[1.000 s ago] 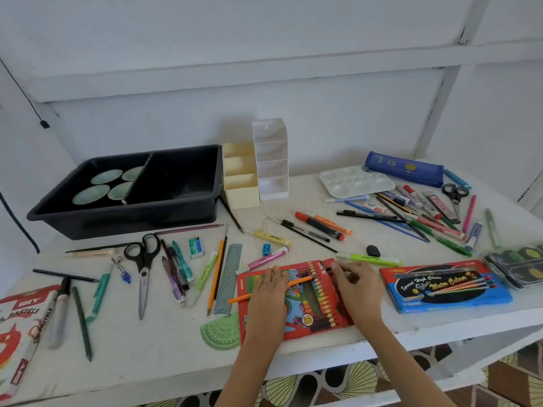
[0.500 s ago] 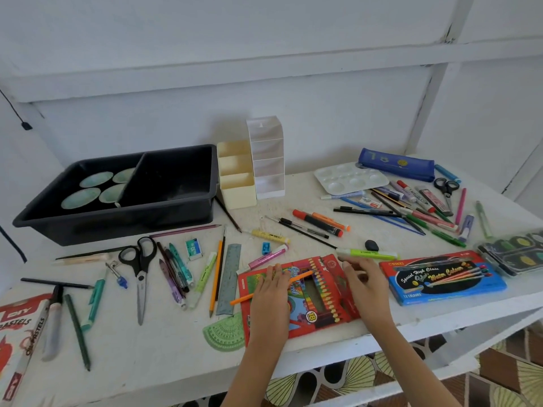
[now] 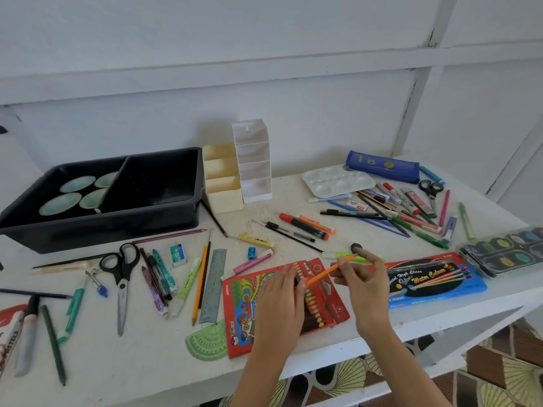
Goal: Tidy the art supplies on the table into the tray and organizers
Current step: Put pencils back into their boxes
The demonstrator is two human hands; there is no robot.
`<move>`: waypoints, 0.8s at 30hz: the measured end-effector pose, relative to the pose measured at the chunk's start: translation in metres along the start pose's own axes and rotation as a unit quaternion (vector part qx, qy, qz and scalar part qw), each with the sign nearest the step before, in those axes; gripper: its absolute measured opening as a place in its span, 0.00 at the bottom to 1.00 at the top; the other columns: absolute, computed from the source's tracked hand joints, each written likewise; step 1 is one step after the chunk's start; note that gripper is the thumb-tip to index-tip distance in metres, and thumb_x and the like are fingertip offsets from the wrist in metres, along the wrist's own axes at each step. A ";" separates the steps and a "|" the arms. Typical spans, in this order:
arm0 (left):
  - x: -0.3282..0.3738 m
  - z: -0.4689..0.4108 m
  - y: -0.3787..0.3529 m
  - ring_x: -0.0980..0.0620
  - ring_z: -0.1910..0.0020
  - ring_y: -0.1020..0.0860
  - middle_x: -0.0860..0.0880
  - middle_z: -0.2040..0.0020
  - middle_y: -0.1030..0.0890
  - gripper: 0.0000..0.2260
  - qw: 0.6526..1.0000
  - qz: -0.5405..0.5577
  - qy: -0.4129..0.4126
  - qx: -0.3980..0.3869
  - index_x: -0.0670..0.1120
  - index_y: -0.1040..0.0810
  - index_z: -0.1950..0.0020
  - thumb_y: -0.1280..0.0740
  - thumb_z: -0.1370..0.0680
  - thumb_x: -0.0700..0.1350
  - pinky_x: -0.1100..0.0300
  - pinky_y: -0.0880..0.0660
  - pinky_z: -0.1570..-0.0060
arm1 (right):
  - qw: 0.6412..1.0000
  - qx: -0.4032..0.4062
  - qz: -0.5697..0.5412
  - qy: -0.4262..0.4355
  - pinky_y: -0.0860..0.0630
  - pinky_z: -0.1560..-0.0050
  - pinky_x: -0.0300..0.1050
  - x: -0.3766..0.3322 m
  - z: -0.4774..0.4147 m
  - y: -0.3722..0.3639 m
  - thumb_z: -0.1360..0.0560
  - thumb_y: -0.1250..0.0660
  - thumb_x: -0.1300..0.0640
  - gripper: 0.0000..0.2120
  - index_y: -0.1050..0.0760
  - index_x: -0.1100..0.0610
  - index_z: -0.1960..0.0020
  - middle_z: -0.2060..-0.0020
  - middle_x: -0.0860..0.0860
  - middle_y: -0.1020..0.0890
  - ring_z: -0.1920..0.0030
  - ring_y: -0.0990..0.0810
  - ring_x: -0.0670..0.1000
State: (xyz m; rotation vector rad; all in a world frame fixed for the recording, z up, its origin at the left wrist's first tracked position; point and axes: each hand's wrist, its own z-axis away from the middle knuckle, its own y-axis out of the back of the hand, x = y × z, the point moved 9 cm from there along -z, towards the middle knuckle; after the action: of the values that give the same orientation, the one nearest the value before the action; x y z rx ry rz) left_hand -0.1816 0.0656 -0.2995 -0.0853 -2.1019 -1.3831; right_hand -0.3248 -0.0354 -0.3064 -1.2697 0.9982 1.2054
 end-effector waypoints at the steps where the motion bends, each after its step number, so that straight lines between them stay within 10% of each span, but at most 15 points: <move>1: -0.007 0.001 -0.002 0.53 0.31 0.33 0.50 0.31 0.29 0.35 1.000 0.006 0.011 -0.001 0.47 0.31 0.30 0.63 0.23 0.64 0.61 0.44 0.31 | 1.000 0.015 -0.009 0.004 0.18 0.59 0.43 -0.004 -0.004 0.008 0.26 0.32 0.60 0.15 0.30 0.55 0.41 0.63 0.56 0.16 0.63 0.16 0.50; 9: -0.041 0.011 -0.024 0.55 0.27 0.68 0.52 0.25 0.65 0.50 0.989 -0.096 0.073 -0.084 0.47 0.63 0.24 0.76 0.39 0.75 0.61 0.71 0.31 | 0.980 0.181 0.003 0.076 0.18 0.55 0.46 -0.033 -0.021 0.068 0.24 0.33 0.58 0.14 0.31 0.49 0.41 0.62 0.54 0.17 0.62 0.16 0.52; 19: -0.042 0.007 -0.024 0.57 0.26 0.63 0.50 0.23 0.59 0.42 0.991 -0.054 0.098 -0.076 0.47 0.57 0.23 0.66 0.34 0.66 0.60 0.68 0.30 | 0.997 0.069 0.018 -0.002 0.18 0.61 0.42 0.010 -0.017 0.029 0.25 0.33 0.63 0.13 0.31 0.58 0.42 0.58 0.56 0.18 0.64 0.15 0.53; 24: -0.043 0.008 -0.022 0.55 0.25 0.62 0.50 0.23 0.59 0.43 0.992 -0.041 0.097 -0.076 0.47 0.57 0.22 0.65 0.34 0.66 0.60 0.68 0.31 | 0.970 0.046 0.236 0.018 0.28 0.63 0.37 0.028 -0.012 0.007 0.32 0.25 0.55 0.14 0.22 0.58 0.49 0.55 0.54 0.19 0.57 0.21 0.49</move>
State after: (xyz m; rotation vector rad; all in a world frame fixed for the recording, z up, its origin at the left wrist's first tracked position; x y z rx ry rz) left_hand -0.1589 0.0736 -0.3417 0.0716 -1.8583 -1.5339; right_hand -0.3265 -0.0452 -0.3362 -1.0105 1.4200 1.4764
